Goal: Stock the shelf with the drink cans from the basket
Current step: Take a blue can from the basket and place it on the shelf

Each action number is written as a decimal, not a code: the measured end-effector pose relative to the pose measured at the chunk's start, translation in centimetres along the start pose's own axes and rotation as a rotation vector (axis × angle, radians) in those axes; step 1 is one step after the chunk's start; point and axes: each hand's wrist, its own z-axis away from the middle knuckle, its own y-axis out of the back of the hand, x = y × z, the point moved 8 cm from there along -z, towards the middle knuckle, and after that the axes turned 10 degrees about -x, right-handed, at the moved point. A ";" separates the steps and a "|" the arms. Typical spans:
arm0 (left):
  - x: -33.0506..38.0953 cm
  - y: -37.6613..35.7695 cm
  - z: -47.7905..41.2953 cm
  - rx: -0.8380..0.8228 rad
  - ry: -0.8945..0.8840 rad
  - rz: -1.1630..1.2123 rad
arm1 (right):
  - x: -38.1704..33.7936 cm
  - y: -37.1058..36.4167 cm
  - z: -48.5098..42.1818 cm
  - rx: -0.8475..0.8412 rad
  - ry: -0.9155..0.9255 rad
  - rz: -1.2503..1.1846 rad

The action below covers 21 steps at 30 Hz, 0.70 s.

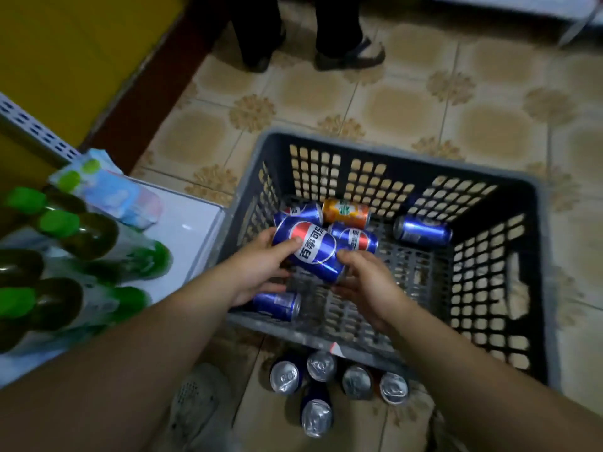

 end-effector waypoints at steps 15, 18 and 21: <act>13.1 2.1 41.1 0.373 -0.602 -0.126 | -12.7 -21.3 30.7 -0.315 0.445 0.788; 11.9 3.5 50.0 0.498 -0.660 -0.178 | -13.1 -26.9 36.9 -0.396 0.557 0.937; 9.4 4.8 58.0 0.612 -0.721 -0.186 | -12.9 -32.4 42.4 -0.465 0.678 1.023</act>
